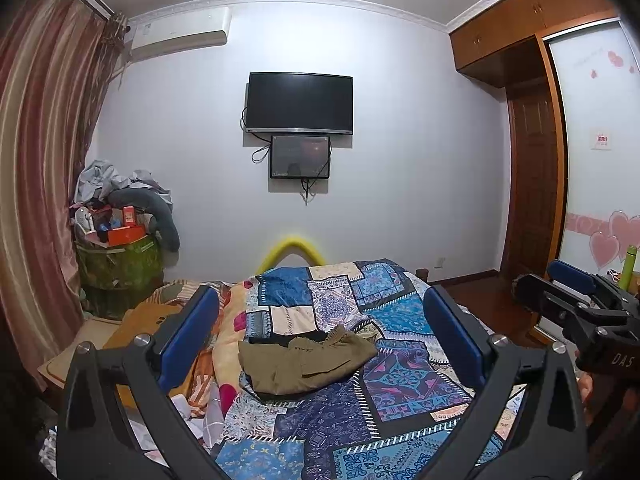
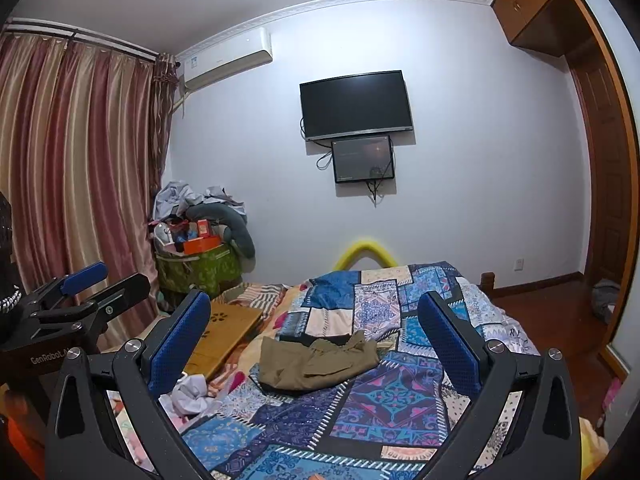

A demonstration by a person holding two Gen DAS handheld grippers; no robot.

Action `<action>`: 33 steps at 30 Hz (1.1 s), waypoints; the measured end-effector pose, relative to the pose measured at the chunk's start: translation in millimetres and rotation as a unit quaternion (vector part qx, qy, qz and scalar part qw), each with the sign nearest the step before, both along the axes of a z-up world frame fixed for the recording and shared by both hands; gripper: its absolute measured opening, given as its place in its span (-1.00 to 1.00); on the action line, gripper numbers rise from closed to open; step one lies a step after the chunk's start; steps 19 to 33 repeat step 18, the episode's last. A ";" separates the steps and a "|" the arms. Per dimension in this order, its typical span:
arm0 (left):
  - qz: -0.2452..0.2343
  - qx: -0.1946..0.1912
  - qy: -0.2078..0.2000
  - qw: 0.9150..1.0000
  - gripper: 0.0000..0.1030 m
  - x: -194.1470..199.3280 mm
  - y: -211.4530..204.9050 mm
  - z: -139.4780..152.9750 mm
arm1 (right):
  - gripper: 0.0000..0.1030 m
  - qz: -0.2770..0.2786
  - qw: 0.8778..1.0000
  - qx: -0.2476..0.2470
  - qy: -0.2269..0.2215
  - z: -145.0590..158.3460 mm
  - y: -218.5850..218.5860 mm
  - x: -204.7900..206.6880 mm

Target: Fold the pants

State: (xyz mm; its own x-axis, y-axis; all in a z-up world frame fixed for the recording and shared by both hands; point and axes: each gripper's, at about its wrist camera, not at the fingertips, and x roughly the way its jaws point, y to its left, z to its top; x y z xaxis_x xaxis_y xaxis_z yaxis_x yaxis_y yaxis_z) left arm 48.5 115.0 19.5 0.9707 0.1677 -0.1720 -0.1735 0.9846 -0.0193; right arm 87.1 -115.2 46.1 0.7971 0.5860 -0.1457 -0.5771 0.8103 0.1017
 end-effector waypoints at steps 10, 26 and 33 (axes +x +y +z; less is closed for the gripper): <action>-0.018 -0.009 0.010 1.000 1.00 5.6 0.8 1.8 | 1.00 -0.002 1.000 0.000 0.001 -0.9 -1.6 2.4; -0.025 -0.008 0.019 0.999 1.00 10.8 -1.9 -3.1 | 1.00 -0.003 1.000 0.001 0.010 -3.5 -0.7 6.0; -0.025 -0.008 0.019 0.999 1.00 10.8 -1.9 -3.1 | 1.00 -0.003 1.000 0.001 0.010 -3.5 -0.7 6.0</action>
